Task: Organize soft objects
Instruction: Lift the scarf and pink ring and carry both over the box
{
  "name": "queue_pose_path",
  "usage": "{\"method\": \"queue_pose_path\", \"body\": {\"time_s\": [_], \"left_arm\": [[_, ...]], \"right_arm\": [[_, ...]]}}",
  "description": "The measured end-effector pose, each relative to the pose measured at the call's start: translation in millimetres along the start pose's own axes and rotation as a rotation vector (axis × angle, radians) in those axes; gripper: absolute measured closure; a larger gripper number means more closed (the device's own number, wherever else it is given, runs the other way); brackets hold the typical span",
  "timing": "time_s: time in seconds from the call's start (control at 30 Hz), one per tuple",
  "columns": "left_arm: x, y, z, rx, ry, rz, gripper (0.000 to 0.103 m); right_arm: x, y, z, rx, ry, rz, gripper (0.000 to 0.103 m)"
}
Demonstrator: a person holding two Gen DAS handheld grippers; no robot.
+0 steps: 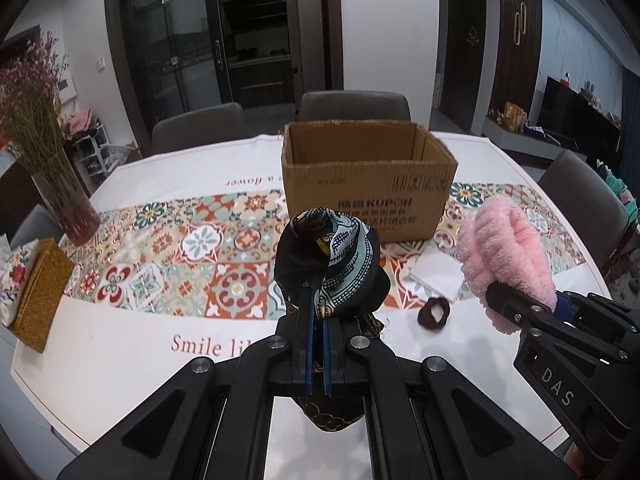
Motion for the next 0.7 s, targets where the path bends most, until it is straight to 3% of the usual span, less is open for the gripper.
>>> {"method": "queue_pose_path", "body": {"time_s": [0.7], "left_arm": [[17, 12, -70, 0.070, -0.032, 0.020, 0.098]], "right_arm": [[7, 16, -60, 0.070, -0.005, -0.022, 0.079]]}}
Point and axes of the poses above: each gripper's, at about its wrist camera, not at the fingertips, and y roughly against the way its jaws point, x to its right, z to its underside, the point moved 4 cm from there along -y, roughly the way its jaws point, and after that the axes turned 13 degrees about y, right-handed, at the moved point
